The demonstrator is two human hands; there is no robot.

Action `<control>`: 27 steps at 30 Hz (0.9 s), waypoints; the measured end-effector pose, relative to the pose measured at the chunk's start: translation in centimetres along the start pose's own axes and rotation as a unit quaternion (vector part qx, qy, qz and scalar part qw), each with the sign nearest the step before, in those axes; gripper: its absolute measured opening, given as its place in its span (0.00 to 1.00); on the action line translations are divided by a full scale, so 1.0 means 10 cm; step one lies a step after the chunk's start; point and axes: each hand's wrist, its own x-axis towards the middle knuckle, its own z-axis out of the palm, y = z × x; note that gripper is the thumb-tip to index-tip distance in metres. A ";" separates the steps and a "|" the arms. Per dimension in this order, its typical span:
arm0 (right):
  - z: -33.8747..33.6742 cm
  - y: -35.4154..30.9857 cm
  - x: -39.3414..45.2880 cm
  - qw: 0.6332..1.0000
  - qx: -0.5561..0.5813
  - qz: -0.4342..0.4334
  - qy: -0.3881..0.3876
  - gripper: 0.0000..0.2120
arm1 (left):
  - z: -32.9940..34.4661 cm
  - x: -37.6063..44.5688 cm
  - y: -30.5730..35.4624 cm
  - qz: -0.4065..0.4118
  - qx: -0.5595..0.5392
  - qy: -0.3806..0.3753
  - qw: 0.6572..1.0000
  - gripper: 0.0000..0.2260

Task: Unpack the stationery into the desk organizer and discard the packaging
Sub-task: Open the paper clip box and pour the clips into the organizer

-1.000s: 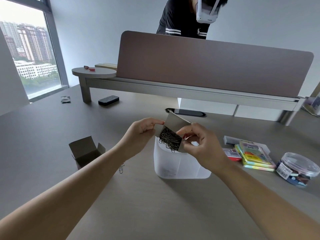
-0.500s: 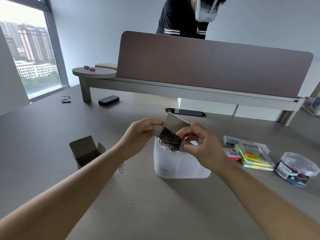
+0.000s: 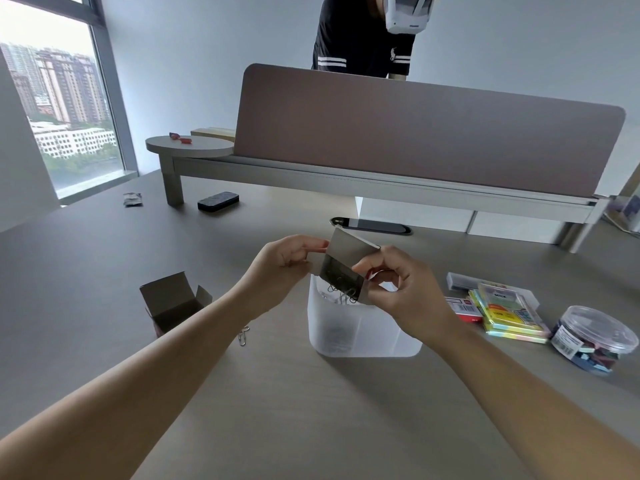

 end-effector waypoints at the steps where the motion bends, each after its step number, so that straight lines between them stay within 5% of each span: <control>1: 0.00 0.00 0.00 1.000 -0.003 -0.003 -0.002 0.16 | 0.00 0.00 0.01 0.003 -0.004 0.000 1.000 0.22; 27: 0.02 -0.04 -0.02 0.986 -0.141 -0.092 0.000 0.11 | -0.12 -0.13 0.00 0.024 -0.038 0.038 0.998 0.23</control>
